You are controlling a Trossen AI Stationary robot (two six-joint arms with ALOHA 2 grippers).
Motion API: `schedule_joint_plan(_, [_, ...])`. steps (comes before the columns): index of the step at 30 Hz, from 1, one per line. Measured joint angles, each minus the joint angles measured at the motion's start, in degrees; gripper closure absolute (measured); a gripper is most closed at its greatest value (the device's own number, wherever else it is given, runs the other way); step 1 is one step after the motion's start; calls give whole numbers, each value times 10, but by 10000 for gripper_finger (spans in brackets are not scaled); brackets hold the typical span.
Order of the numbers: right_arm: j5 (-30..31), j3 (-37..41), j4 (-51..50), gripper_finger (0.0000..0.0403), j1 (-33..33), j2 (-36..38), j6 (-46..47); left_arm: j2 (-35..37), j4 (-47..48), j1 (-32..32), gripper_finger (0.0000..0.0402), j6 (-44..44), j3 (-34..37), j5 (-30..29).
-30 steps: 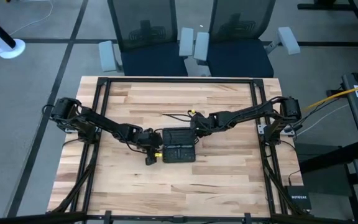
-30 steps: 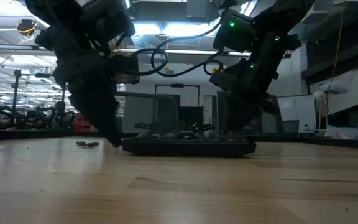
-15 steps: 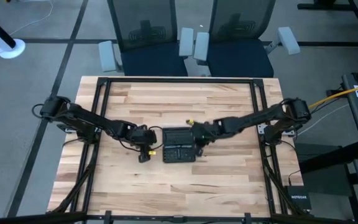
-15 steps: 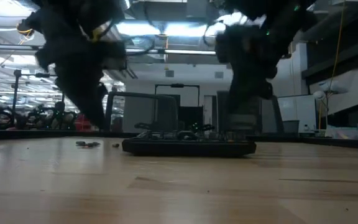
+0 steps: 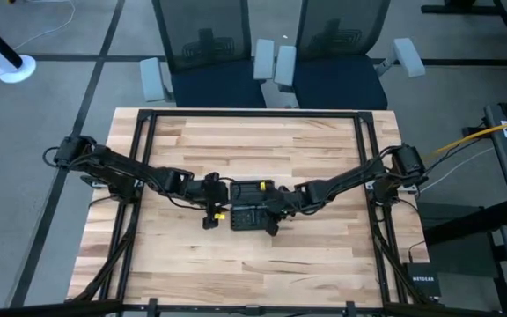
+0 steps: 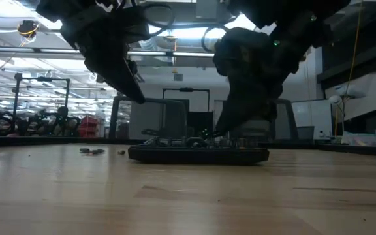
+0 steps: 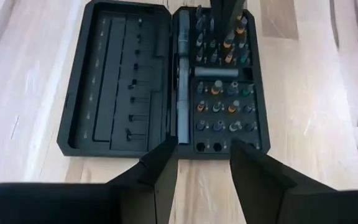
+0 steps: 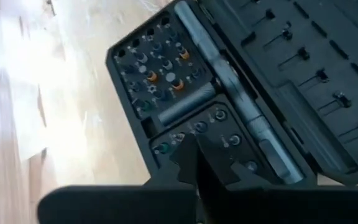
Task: Prefit tool cases
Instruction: Remove the blue socket bit from the black prefit tool case
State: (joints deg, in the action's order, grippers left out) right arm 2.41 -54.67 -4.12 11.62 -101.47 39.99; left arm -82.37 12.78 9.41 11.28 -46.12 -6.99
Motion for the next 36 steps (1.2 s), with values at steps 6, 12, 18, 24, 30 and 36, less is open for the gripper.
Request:
schedule_joint_plan(6, [0,0,-4,403,0,-12,-14,-1,-2,0,266,-16,-1,0])
schedule_joint_plan(12, [-14,-3,26,403,0,-48,-15,-1,-13,0,266,-69,-1,2])
schedule_joint_plan(18, [-19,-2,27,403,0,-53,-15,-2,-34,0,266,-102,-1,6])
schedule_joint_plan(24, [-19,-2,24,403,0,-53,-15,-32,-61,0,266,-105,-1,53])
schedule_joint_plan(30, [-19,-1,25,403,0,-54,-15,-79,-111,2,266,-75,-6,105])
schedule_joint_plan(36, [-19,-1,25,403,-1,-54,-15,-81,-58,25,270,-62,-22,108])
